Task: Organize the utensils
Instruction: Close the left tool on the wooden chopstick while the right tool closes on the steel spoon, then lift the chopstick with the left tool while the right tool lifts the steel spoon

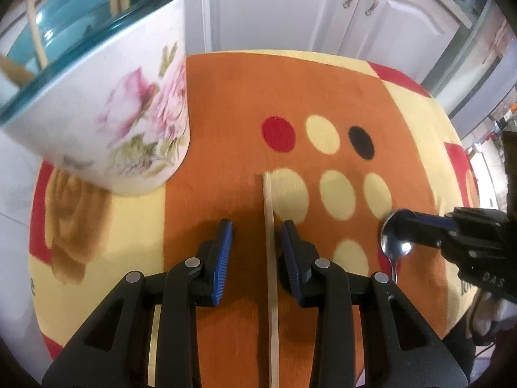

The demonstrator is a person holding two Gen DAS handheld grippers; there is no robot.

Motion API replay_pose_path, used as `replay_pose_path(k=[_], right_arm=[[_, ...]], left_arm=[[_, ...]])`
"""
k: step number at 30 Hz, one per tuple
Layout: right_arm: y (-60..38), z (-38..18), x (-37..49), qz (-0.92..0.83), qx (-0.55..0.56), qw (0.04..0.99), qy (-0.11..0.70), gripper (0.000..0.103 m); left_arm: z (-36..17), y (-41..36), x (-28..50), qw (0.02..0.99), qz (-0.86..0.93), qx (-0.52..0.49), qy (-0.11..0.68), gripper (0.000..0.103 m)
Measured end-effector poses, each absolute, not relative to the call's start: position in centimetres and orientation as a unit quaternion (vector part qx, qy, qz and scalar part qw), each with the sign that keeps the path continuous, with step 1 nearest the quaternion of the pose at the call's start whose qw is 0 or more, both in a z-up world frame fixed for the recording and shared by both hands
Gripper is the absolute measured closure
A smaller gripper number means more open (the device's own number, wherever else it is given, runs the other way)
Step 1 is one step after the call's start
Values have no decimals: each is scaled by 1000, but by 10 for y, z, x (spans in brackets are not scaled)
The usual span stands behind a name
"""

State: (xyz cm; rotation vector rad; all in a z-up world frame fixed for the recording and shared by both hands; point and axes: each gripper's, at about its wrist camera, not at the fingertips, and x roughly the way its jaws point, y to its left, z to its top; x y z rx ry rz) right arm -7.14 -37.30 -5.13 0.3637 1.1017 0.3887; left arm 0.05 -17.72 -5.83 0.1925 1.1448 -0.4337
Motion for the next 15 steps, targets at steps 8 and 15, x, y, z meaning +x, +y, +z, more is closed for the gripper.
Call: replay_pose_path(k=[8, 15], right_arm=[[-363, -42, -71, 176, 146, 828, 512, 99], [-371, -14, -73, 172, 148, 845, 484, 100]], left_arm=[[-60, -178, 3, 813, -223, 81, 532, 99], [-31, -154, -8, 818, -245, 18, 520, 99]])
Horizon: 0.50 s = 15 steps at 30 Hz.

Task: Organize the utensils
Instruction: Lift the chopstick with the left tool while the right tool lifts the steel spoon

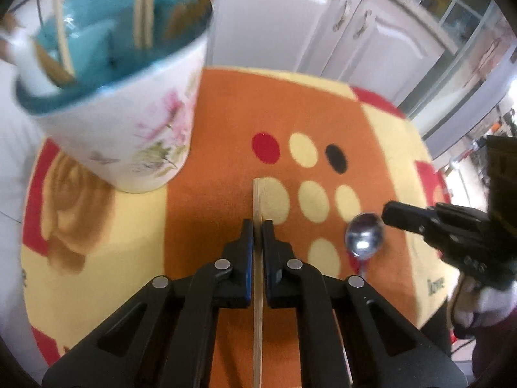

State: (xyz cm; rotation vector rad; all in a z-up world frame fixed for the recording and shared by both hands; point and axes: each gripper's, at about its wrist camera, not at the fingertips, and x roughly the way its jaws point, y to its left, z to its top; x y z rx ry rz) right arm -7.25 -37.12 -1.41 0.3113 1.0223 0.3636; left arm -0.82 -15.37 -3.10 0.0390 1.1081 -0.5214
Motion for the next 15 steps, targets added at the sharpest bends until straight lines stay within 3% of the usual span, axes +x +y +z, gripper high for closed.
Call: replay_pose_path(k=[8, 10, 11, 14, 15], right_arm=[[-377, -9, -70, 153, 151, 851, 479, 100], [-377, -19, -70, 149, 143, 845, 494, 84], [-377, -22, -70, 152, 144, 843, 496, 70], [-373, -39, -69, 161, 150, 830, 513, 69], [-371, -45, -69, 162, 150, 826, 518, 78]], left_arm=[[11, -124, -30, 839, -251, -9, 483, 99], [20, -118, -35, 843, -252, -15, 475, 99], [24, -114, -36, 845, -253, -17, 471, 99], [35, -105, -41, 850, -252, -22, 461, 99], [38, -102, -42, 852, -252, -24, 458, 99]])
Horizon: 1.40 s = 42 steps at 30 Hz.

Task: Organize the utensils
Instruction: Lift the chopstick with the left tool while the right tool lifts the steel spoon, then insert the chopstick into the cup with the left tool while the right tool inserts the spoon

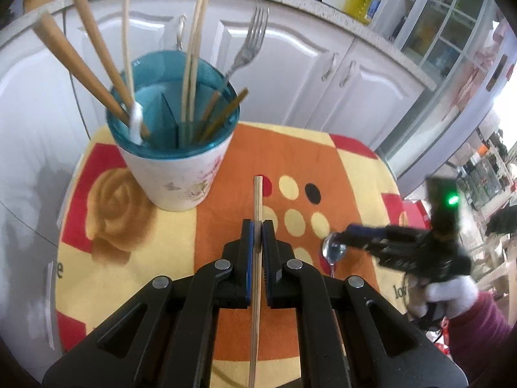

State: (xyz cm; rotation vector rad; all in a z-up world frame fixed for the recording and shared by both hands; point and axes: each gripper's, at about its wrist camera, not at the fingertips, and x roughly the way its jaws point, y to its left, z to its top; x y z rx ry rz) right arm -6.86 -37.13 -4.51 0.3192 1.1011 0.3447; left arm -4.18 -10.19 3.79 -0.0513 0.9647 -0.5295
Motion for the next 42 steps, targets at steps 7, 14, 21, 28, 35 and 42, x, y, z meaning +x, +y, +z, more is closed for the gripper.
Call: replay_pose_path(k=[7, 14, 21, 28, 35, 42], right_arm=[[-367, -27, -74, 156, 150, 837, 503, 100], [-366, 20, -81, 161, 129, 862, 463, 100], [-360, 60, -73, 164, 122, 880, 428, 100], [-347, 104, -57, 174, 121, 898, 386, 100], [-328, 136, -39, 183, 105, 909, 360, 100], [-318, 150, -25, 192, 98, 911, 351, 100]], left_arm=[[66, -94, -49, 864, -256, -39, 432, 99], [96, -78, -54, 877, -258, -54, 401, 99], [125, -63, -52, 891, -252, -61, 372, 100], [160, -51, -43, 906, -245, -68, 339, 99], [186, -39, -26, 922, -226, -66, 309, 99], [202, -35, -12, 928, -217, -63, 295, 99]])
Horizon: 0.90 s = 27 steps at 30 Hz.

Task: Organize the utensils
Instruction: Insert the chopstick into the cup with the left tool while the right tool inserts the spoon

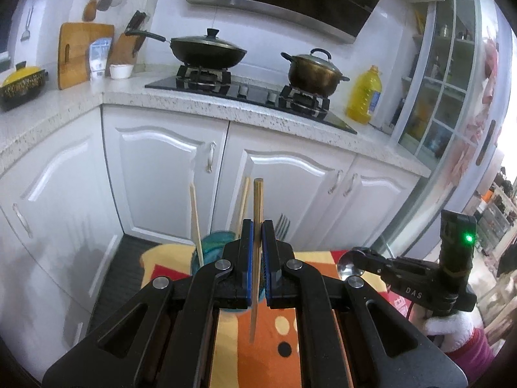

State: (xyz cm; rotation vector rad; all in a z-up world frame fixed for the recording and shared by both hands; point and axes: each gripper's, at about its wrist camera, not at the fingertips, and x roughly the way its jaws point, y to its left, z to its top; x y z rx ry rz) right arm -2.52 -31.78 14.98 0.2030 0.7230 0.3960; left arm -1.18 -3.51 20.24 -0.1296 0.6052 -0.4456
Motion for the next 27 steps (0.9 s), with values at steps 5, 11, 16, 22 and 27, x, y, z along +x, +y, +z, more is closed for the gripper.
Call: replay_pose_path(k=[5, 11, 16, 22, 27], right_arm=[[-315, 162, -16, 195, 95, 915, 341, 100], [-311, 171, -5, 195, 90, 918, 335, 100], [-307, 174, 4, 195, 88, 919, 332, 100], [-301, 177, 18, 189, 85, 922, 328, 100], [-289, 173, 35, 178, 75, 925, 328, 100]], left_arm=[[212, -33, 0, 930, -215, -69, 292, 99], [218, -35, 12, 932, -211, -63, 287, 100], [223, -35, 24, 934, -206, -58, 284, 99], [231, -29, 43, 939, -203, -55, 271, 100], [232, -23, 67, 941, -203, -55, 265, 100]])
